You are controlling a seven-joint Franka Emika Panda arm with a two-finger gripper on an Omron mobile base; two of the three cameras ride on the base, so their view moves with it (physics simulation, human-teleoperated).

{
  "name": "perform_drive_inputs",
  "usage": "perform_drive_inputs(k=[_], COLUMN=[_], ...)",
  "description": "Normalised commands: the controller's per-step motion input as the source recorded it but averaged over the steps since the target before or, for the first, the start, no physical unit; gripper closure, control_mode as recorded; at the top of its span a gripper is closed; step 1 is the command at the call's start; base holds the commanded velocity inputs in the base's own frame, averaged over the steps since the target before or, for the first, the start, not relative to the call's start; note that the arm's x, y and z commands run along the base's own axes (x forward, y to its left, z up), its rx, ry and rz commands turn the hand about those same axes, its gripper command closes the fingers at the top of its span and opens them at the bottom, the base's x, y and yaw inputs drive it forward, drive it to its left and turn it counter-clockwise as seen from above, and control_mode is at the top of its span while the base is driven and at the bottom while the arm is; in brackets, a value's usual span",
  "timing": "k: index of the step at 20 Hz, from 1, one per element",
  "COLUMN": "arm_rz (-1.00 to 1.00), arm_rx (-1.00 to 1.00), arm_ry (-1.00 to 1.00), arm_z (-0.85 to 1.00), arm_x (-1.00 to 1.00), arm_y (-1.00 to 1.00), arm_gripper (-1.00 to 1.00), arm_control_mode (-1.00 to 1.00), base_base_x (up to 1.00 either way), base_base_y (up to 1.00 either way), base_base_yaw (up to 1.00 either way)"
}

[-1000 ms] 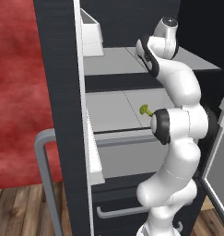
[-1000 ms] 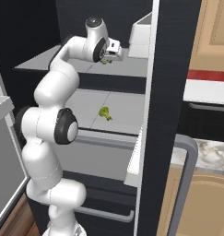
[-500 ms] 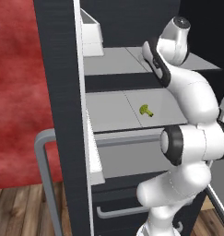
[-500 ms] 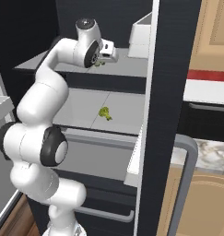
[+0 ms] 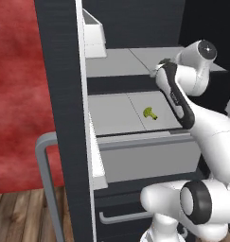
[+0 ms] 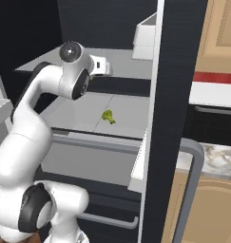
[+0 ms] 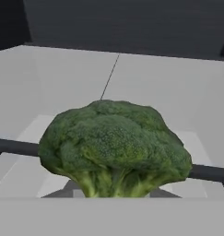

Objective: Place one broccoli and one steak in each tupperware on the nearby counter, to pack two identical lunches.

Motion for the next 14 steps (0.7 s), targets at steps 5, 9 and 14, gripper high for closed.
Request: perform_drive_inputs(k=[5,9,14], arm_rz=[0.01,0.01,0.0], arm_rx=[0.0,-0.02,-0.02], arm_ry=[0.0,0.02,0.17], arm_z=[0.31,0.06,0.03], arm_x=[-1.0,-1.0,-1.0], arm_y=[0.0,0.0,0.0], arm_gripper=[1.0,1.0,1.0], arm_control_mode=[-1.0,-1.0,-1.0], base_base_x=[0.0,0.0,0.0], base_base_y=[0.0,0.0,0.0], base_base_yaw=[0.0,0.0,0.0])
